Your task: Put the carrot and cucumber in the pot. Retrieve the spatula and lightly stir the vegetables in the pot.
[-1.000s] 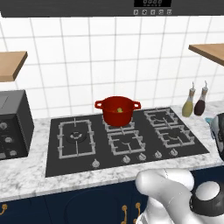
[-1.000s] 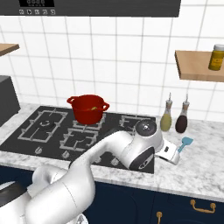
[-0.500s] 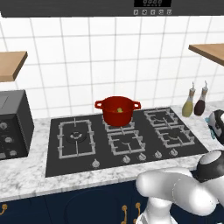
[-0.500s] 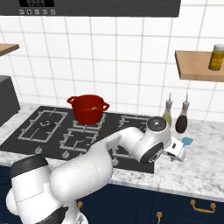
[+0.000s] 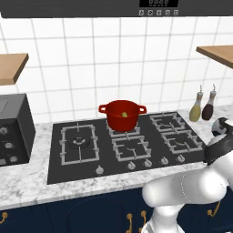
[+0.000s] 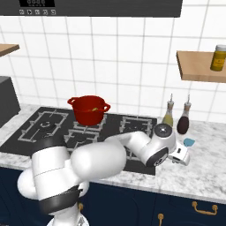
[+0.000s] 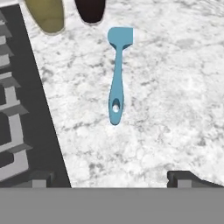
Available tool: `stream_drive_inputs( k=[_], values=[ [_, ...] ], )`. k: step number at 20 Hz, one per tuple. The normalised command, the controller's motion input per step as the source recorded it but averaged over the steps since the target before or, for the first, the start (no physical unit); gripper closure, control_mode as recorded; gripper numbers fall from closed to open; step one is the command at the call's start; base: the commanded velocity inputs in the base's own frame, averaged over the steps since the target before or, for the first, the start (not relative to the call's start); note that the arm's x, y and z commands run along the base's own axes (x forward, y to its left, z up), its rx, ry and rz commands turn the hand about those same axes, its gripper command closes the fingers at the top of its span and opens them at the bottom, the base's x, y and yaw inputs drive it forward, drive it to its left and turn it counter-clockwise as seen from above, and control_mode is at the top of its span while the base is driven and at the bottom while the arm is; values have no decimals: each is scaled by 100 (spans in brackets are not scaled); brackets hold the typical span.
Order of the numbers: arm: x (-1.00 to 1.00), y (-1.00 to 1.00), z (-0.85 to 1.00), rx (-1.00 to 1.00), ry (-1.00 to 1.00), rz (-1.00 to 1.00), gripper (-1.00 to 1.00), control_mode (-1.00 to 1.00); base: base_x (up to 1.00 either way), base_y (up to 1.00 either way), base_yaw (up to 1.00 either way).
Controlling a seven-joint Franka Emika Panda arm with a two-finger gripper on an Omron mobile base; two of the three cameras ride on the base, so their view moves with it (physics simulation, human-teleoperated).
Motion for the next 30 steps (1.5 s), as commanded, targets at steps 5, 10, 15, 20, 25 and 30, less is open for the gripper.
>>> stream_drive_inputs(
  k=[5,10,15,20,25,30],
  values=[
    [32,-5,-24,0,3,4,-100,-100,0,0,0],
    [30,-26,-21,3,7,6,-100,-100,0,0,0],
    [27,-36,-24,5,9,6,-100,-100,0,0,0],
    [20,-32,-18,6,4,6,-100,-100,0,0,0],
    [15,-16,-22,6,-1,4,-100,-100,0,0,0],
    [1,0,-53,1,-11,0,-100,-100,0,0,0]
  ],
)
